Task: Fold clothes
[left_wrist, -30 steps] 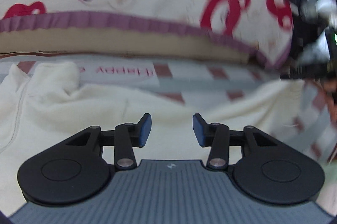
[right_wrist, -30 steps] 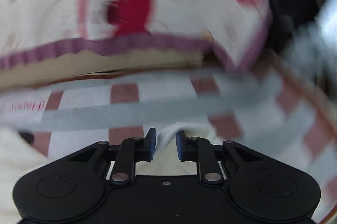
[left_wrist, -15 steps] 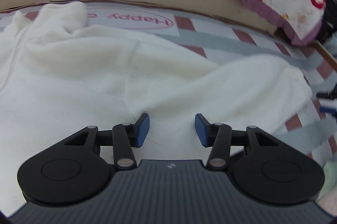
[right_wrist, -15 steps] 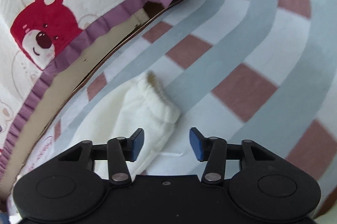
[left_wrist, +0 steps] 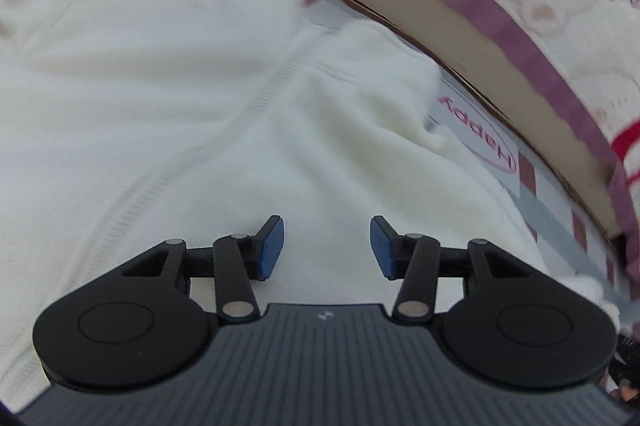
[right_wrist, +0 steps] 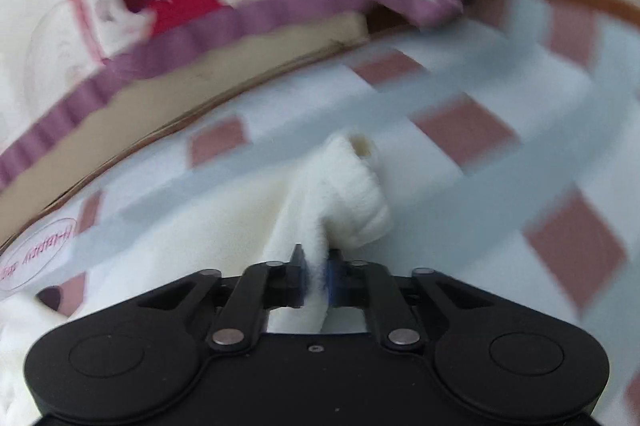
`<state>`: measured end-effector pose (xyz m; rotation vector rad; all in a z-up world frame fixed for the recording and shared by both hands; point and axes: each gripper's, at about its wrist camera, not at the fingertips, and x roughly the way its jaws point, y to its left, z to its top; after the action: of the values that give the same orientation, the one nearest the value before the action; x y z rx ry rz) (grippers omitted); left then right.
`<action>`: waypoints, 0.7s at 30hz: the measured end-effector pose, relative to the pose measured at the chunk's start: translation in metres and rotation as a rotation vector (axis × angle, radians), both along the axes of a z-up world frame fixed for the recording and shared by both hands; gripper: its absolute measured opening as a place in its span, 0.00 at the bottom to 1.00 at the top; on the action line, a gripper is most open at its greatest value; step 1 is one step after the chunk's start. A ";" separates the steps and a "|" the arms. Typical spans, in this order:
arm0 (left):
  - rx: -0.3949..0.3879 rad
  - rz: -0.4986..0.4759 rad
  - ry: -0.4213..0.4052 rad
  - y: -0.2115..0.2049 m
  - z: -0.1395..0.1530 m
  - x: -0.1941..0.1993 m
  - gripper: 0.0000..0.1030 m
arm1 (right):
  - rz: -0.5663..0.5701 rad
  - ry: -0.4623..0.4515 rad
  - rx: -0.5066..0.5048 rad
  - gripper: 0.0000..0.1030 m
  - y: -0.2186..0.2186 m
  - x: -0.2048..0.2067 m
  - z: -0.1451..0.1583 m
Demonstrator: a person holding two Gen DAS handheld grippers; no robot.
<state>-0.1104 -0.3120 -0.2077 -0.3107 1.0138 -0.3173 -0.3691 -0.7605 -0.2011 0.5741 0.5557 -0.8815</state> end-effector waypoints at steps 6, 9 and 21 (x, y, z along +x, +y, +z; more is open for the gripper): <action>-0.020 0.021 -0.024 0.015 0.011 0.007 0.47 | 0.034 -0.070 -0.376 0.09 0.012 -0.026 0.110; -0.011 -0.013 -0.025 0.010 0.011 0.005 0.47 | 0.043 0.042 -0.388 0.10 -0.011 -0.024 0.105; 0.108 -0.143 -0.041 -0.008 0.004 -0.002 0.51 | -0.500 -0.003 0.171 0.49 0.019 -0.065 0.052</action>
<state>-0.1126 -0.3198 -0.2039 -0.1337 1.0105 -0.3955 -0.4337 -0.7412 -0.1489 0.8915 0.4945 -1.3118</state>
